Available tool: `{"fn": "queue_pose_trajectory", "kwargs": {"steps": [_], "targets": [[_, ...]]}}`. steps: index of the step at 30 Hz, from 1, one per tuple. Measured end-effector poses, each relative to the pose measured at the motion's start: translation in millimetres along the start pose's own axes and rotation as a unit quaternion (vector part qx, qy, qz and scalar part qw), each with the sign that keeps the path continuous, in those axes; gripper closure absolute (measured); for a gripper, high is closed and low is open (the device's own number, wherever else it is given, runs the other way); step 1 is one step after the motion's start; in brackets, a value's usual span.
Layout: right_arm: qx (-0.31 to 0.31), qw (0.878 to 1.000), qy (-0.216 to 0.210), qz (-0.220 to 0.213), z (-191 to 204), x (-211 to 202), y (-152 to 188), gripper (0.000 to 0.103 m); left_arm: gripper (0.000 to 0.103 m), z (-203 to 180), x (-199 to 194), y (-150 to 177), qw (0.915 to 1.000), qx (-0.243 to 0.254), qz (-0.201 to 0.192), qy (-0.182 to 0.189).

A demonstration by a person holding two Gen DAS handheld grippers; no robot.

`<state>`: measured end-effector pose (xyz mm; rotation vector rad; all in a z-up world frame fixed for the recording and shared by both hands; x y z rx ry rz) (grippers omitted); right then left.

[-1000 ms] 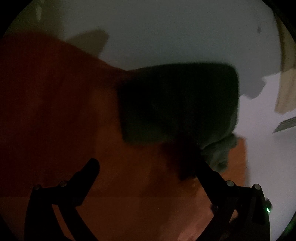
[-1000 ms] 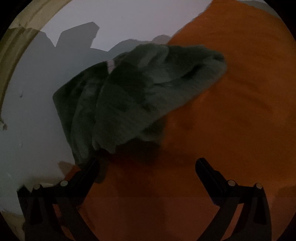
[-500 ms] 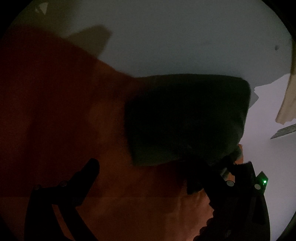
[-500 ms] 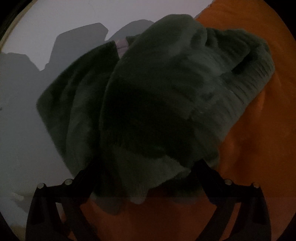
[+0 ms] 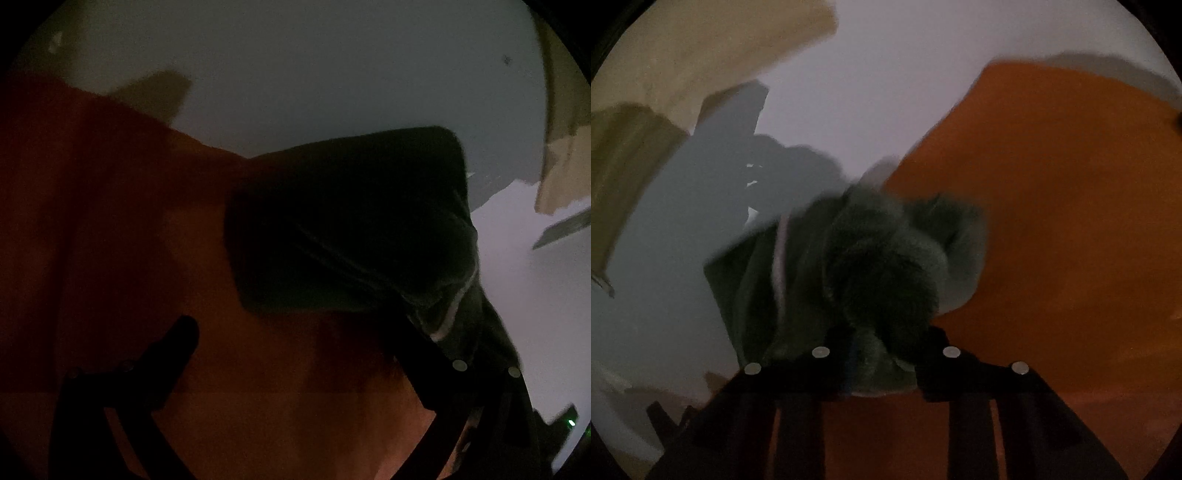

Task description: Fold clothes

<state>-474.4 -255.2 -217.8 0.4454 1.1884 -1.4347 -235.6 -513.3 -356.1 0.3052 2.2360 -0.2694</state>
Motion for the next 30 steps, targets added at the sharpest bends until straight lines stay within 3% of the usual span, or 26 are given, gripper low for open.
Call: {"fn": "queue_pose_trajectory", "kwargs": {"steps": [2,7,10,12,16,20,24,25,26,28,30], "targets": [[0.004,0.998,0.027,-0.049,-31,-56,-13,0.083,0.001,-11,-2,8,0.9999,0.015,0.001,-0.003],[0.031,0.994,0.058,-0.083,-102,-136,-17,0.084,0.001,-50,-6,37,0.9973,0.071,0.011,-0.013],[0.049,0.99,0.065,-0.116,-139,-187,-12,0.084,0.001,-79,-4,58,0.9925,0.119,0.019,-0.023],[0.069,0.987,0.07,-0.129,-173,-216,-7,0.084,0.001,-101,-6,83,0.9843,0.17,0.026,-0.039],[0.095,0.973,0.116,-0.175,-247,-292,7,0.084,0.001,-146,-1,141,0.9527,0.291,0.047,-0.072],[0.155,0.946,0.157,-0.238,-344,-398,25,0.084,0.001,-183,14,207,0.9182,0.378,0.086,-0.081],[0.128,0.882,0.277,-0.36,-387,-557,43,0.084,0.001,-216,30,274,0.8884,0.428,0.149,-0.07],[0.105,0.874,0.304,-0.363,-384,-576,45,0.084,0.001,-224,35,289,0.8807,0.439,0.165,-0.067],[0.087,0.872,0.327,-0.353,-381,-587,46,0.084,0.001,-232,38,305,0.8727,0.449,0.181,-0.064],[0.066,0.881,0.352,-0.309,-381,-595,48,0.084,0.001,-248,46,325,0.8582,0.471,0.194,-0.065],[0.064,0.898,0.344,-0.266,-383,-586,52,0.084,0.001,-267,40,361,0.8424,0.497,0.197,-0.07]]}}
Point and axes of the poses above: each gripper's, at about its wrist camera, not at the fingertips, and x roughly the way its jaws point, z to its left, y to its underside, the point moved 8 cm from there along x, roughly the way its jaws point, and after that the axes turned 15 degrees about z, right-handed, at the moved point
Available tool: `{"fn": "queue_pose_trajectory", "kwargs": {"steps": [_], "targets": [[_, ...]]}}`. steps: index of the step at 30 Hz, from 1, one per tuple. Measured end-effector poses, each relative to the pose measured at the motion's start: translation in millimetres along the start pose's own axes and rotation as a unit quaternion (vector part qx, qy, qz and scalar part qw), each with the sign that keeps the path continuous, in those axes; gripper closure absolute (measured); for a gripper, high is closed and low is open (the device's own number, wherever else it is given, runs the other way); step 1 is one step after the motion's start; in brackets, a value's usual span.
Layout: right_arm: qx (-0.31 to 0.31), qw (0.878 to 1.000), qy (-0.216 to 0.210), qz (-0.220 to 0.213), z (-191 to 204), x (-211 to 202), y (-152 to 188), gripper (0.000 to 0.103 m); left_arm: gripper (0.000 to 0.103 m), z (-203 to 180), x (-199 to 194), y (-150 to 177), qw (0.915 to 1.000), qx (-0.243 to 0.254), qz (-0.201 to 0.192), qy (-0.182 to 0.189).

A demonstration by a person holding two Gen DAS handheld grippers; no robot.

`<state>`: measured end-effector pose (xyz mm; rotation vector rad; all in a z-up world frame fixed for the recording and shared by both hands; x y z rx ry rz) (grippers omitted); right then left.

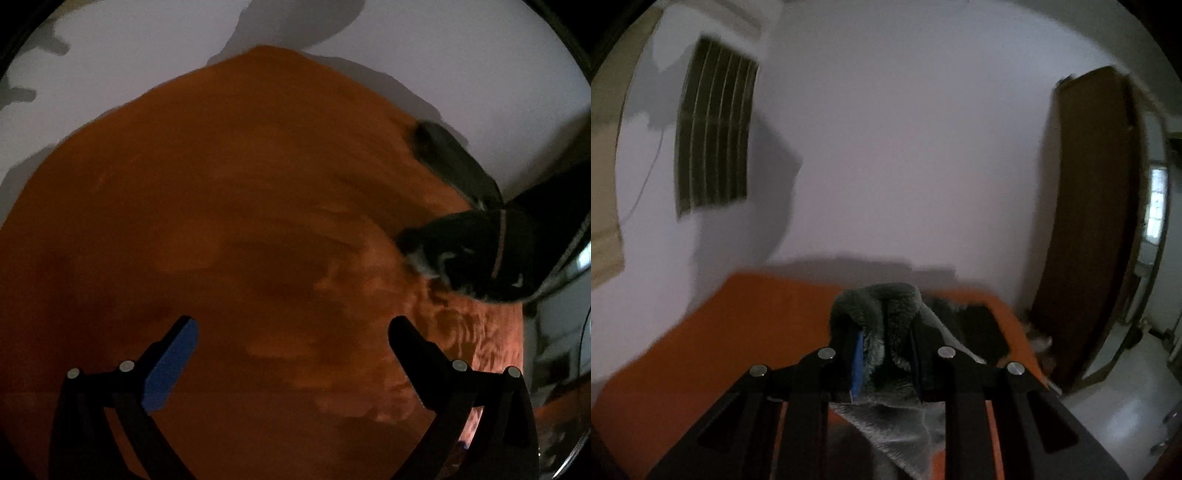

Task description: Fold clothes

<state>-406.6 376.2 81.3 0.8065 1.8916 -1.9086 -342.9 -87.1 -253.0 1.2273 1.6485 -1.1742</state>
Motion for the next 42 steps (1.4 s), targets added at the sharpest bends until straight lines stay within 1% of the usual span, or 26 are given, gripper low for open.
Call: {"fn": "queue_pose_trajectory", "kwargs": {"steps": [2,3,6,9,11,12,13,14,16,17,18,19,20,21,22,23,24,25,27,29,30,32,34,37,39,42], "targets": [[-0.003,0.998,-0.029,0.048,10,12,19,0.084,0.001,-37,-5,0,0.9998,0.019,0.002,-0.006],[-0.004,0.996,-0.054,0.076,16,20,33,0.084,0.001,-49,-7,-2,0.9997,0.024,0.004,-0.004],[-0.002,0.986,-0.102,0.131,38,40,90,0.083,0.001,-90,-13,-8,0.999,0.043,0.002,0.01],[0.002,0.974,-0.141,0.177,58,59,148,0.082,0.001,-143,-19,-4,0.9976,0.065,-0.011,0.02],[0.005,0.966,-0.161,0.202,72,73,186,0.082,0.001,-169,-15,-4,0.9968,0.071,-0.014,0.035],[0.008,0.963,-0.166,0.214,77,83,210,0.082,0.001,-184,-7,-3,0.9964,0.07,-0.009,0.048],[0.015,0.959,-0.173,0.224,75,91,227,0.082,0.001,-195,-6,9,0.996,0.07,-0.005,0.055],[0.023,0.955,-0.181,0.235,74,98,246,0.082,0.001,-208,5,12,0.9954,0.069,0.008,0.066],[0.049,0.937,-0.211,0.274,76,118,292,0.081,0.001,-234,27,21,0.9934,0.071,0.027,0.085],[0.051,0.93,-0.224,0.289,75,121,305,0.08,0.001,-242,36,25,0.993,0.073,0.033,0.087],[0.051,0.916,-0.246,0.312,79,130,325,0.075,0.001,-250,46,29,0.9925,0.075,0.039,0.088],[0.048,0.906,-0.262,0.329,80,135,335,0.073,0.001,-257,57,34,0.9919,0.077,0.048,0.089],[0.044,0.893,-0.282,0.349,82,138,346,0.072,0.001,-263,67,39,0.9911,0.08,0.058,0.09],[0.037,0.873,-0.305,0.379,82,137,359,0.068,0.001,-265,69,42,0.991,0.08,0.06,0.089],[0.03,0.86,-0.314,0.402,80,135,366,0.062,0.001,-265,75,44,0.9912,0.075,0.062,0.089],[0.019,0.849,-0.306,0.43,73,133,373,0.04,0.001,-266,81,45,0.9915,0.071,0.064,0.088],[0.006,0.839,-0.294,0.458,65,132,380,0.026,0.001,-266,87,47,0.9917,0.066,0.066,0.088],[-0.015,0.834,-0.26,0.486,49,132,383,0.025,0.001,-264,95,51,0.9919,0.059,0.073,0.085],[-0.04,0.828,-0.231,0.51,20,127,385,0.025,0.001,-263,103,55,0.9915,0.061,0.082,0.08],[-0.035,0.831,-0.245,0.498,3,118,374,0.025,0.001,-264,111,58,0.992,0.074,0.081,0.063],[-0.029,0.841,-0.246,0.482,-9,118,366,0.025,0.001,-266,115,60,0.9922,0.081,0.078,0.054],[-0.03,0.863,-0.218,0.454,-38,129,357,0.025,0.001,-271,124,64,0.9922,0.096,0.071,0.036],[-0.04,0.878,-0.172,0.445,-63,147,357,0.025,0.001,-278,136,68,0.9921,0.098,0.071,0.033],[-0.036,0.881,-0.132,0.452,-96,181,363,0.025,0.001,-289,155,75,0.9917,0.1,0.075,0.033],[-0.016,0.882,-0.101,0.459,-115,197,376,0.025,0.001,-296,166,78,0.9911,0.103,0.078,0.031],[0.005,0.881,-0.091,0.464,-127,215,394,0.025,0.001,-302,185,79,0.9914,0.103,0.078,0.024]]}}
Point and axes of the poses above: each gripper's, at about its wrist camera, not at the fingertips, and x roughly the way its jaws point, z to its left, y to its underside, the point moved 8 cm from there along x, roughly the way its jaws point, and after that the axes turned 15 degrees about z, right-handed, at the moved point
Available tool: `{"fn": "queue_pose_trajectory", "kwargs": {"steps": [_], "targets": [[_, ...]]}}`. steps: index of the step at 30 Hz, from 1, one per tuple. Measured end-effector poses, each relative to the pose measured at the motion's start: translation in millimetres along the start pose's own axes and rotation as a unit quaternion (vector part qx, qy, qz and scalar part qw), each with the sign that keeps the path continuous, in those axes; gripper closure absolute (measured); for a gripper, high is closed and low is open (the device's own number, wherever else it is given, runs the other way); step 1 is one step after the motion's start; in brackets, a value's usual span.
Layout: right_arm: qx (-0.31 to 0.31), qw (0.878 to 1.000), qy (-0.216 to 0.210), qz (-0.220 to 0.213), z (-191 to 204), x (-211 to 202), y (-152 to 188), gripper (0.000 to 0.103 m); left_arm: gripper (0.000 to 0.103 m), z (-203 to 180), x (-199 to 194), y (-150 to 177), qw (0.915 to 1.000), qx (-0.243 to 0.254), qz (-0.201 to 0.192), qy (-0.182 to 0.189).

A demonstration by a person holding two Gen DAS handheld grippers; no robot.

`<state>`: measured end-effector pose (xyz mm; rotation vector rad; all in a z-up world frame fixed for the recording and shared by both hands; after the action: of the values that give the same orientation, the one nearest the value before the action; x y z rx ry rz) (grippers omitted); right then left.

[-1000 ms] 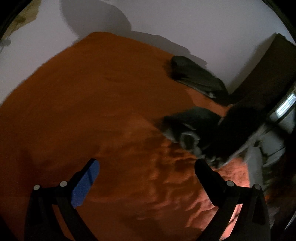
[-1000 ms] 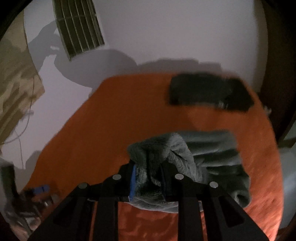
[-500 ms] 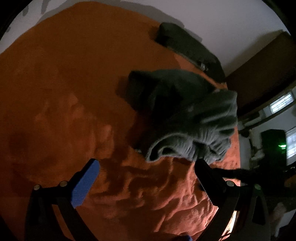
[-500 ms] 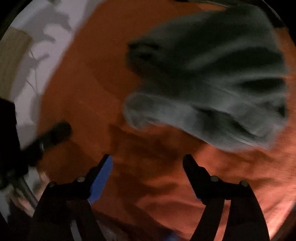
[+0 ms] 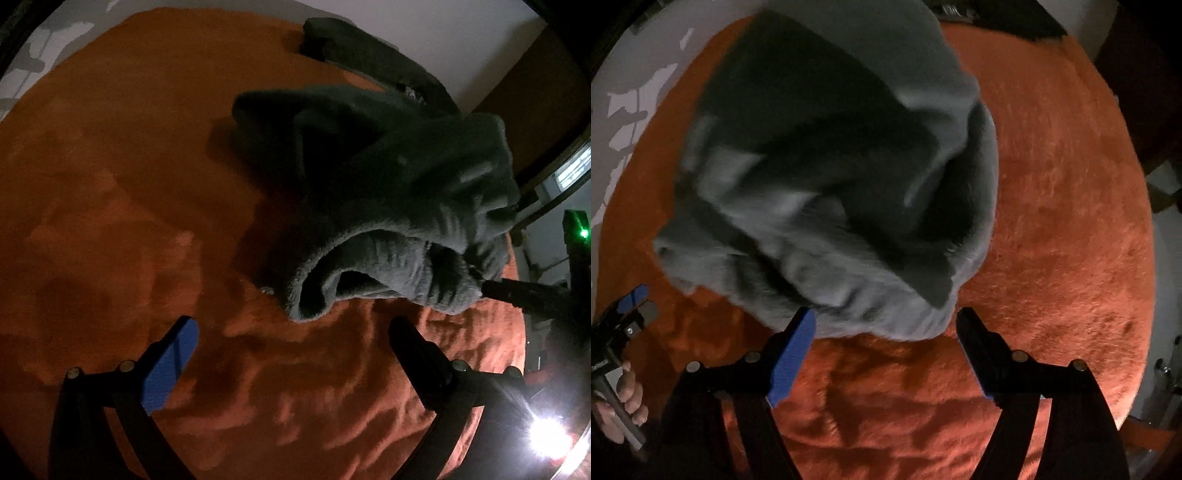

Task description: Fold clothes

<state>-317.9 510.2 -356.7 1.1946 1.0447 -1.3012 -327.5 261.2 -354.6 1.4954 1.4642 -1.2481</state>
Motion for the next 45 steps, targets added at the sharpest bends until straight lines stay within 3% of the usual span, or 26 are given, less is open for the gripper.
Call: {"fn": "queue_pose_trajectory", "kwargs": {"steps": [5,6,7,8,11,18,20,21,24,26,28,31,32,34,35,36,38,42,45], "targets": [[0.016,0.998,-0.033,-0.048,-13,13,-11,0.025,0.001,7,22,-8,0.9994,-0.029,-0.014,0.014],[0.015,0.998,-0.033,-0.058,-14,12,-12,0.03,0.001,9,25,-9,0.9989,-0.038,-0.017,0.022],[0.013,0.997,-0.031,-0.074,-15,9,-13,0.041,0.001,11,28,-10,0.9983,-0.046,-0.019,0.031],[0.012,0.996,-0.029,-0.084,-15,6,-14,0.068,0.001,12,29,-11,0.9978,-0.052,-0.019,0.037],[0.012,0.994,-0.004,-0.107,-13,-14,-17,0.079,0.001,14,31,-16,0.996,-0.064,-0.019,0.059],[0.027,0.974,-0.01,-0.224,2,-129,-7,0.086,0.001,12,24,-21,0.9952,-0.065,-0.027,0.067],[0.024,0.964,-0.022,-0.263,11,-165,3,0.094,0.001,10,21,-22,0.9944,-0.069,-0.029,0.074],[0.021,0.958,-0.034,-0.285,16,-185,10,0.103,0.001,9,19,-22,0.994,-0.071,-0.03,0.078],[0.002,0.932,-0.083,-0.352,52,-237,33,0.103,0.001,2,17,-21,0.9949,-0.063,-0.03,0.073],[-0.021,0.93,-0.063,-0.362,64,-264,43,0.103,0.001,-7,20,-16,0.996,-0.048,-0.025,0.07],[-0.033,0.939,-0.048,-0.34,70,-268,45,0.103,0.001,-12,22,-11,0.9977,-0.034,-0.025,0.053],[-0.01,0.956,-0.059,-0.287,54,-244,34,0.1,0.001,-12,21,-7,0.9986,-0.023,-0.027,0.041],[0.001,0.961,-0.065,-0.27,46,-234,26,0.092,0.001,-11,20,-7,0.9988,-0.02,-0.028,0.036],[0.024,0.969,-0.072,-0.234,27,-202,13,0.055,0.001,-7,18,-11,0.9989,-0.018,-0.033,0.027],[0.037,0.973,-0.073,-0.217,18,-177,12,0.03,0.001,-4,18,-14,0.9988,-0.021,-0.034,0.028],[0.051,0.976,-0.074,-0.199,8,-151,12,0.024,0.001,-1,17,-16,0.9987,-0.024,-0.035,0.029],[0.092,0.98,-0.081,-0.154,-16,-105,10,0.024,0.001,5,19,-18,0.9986,-0.028,-0.032,0.031],[0.15,0.983,-0.108,-0.019,-52,-17,11,0.023,0.001,11,34,-21,0.9987,-0.037,-0.017,0.03],[0.178,0.978,-0.11,0.007,-73,24,14,0.023,0.001,11,49,-18,0.9982,-0.043,0.001,0.04]]}}
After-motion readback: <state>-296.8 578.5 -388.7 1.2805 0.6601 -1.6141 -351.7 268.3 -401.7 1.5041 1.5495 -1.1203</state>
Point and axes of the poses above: each gripper's, at about its wrist camera, not at the fingertips, and x roughly the way its jaws point, z to its left, y to its underside, the point moved 8 cm from there along x, roughly the way its jaws point, and after that the axes turned 15 degrees about z, right-handed, at the moved point
